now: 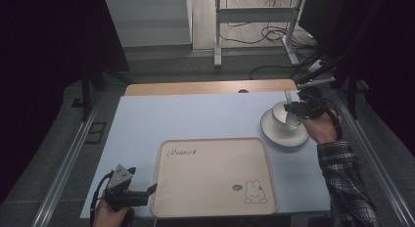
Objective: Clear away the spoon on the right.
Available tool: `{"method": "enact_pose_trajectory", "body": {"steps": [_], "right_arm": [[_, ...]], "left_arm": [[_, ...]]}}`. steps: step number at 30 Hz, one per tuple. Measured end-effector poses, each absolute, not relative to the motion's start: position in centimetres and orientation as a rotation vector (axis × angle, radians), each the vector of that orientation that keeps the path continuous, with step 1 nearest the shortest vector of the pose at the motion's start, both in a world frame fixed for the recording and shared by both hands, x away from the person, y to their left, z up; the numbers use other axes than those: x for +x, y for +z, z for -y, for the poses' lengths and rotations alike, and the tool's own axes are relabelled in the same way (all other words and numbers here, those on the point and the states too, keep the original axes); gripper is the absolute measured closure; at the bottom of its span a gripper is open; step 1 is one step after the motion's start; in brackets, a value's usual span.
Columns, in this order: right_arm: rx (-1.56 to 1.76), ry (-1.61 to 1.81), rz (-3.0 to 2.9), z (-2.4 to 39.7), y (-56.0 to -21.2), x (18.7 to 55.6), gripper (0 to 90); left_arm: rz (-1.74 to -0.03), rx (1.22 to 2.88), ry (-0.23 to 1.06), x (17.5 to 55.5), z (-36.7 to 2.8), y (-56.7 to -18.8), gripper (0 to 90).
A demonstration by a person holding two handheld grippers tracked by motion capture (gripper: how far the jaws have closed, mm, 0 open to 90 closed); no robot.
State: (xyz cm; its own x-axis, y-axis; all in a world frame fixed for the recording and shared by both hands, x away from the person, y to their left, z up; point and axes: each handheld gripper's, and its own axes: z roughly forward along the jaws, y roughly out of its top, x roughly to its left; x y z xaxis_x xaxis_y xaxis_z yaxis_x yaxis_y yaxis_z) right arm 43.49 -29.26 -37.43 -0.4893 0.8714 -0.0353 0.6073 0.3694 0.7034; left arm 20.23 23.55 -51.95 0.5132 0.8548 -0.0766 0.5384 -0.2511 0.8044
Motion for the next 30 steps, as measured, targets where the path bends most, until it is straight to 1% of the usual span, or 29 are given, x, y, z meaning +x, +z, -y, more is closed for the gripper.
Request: {"method": "enact_pose_trajectory", "body": {"steps": [13, 30], "right_arm": [[1.233, 0.887, -2.341, 27.8, -38.4, 41.5, 74.7], [1.189, 0.856, -2.489, 26.0, -38.4, 38.6, 74.8]], "left_arm": [[-1.141, 1.933, 0.487, 20.2, -23.5, -51.9, 3.2], [-1.137, 1.937, 0.492, 20.2, -23.5, -52.0, 3.2]]}}
